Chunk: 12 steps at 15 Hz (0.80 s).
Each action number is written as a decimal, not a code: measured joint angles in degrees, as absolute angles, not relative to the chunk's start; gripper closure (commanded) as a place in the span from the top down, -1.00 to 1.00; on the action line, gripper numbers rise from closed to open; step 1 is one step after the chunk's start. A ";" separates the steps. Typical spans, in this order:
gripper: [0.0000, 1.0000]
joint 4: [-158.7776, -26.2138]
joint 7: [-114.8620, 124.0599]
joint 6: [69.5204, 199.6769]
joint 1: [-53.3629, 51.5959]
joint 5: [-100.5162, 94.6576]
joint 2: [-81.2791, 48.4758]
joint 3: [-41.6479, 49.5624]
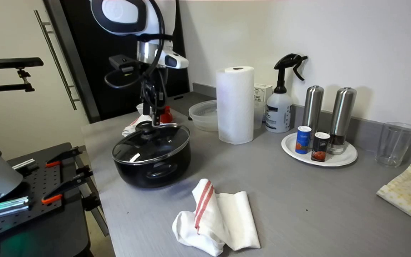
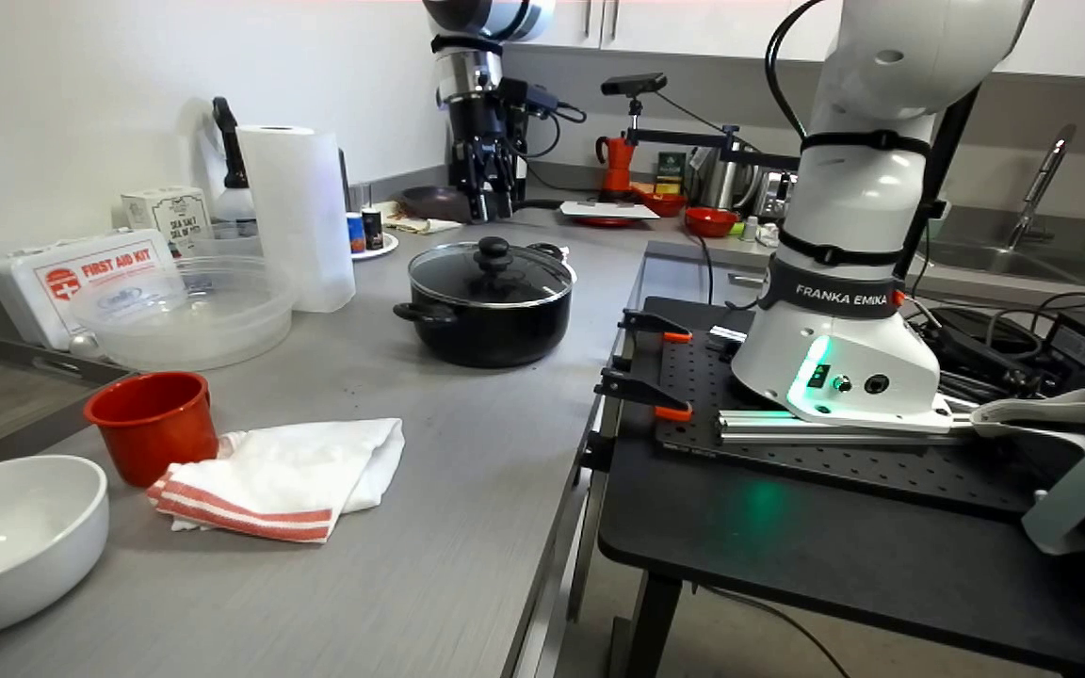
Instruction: Remove the glass lid from the black pot and put it on the table
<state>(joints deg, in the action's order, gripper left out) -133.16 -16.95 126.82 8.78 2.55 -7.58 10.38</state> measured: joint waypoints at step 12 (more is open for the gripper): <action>1.00 -134.60 -16.89 127.00 8.94 4.30 -9.57 8.63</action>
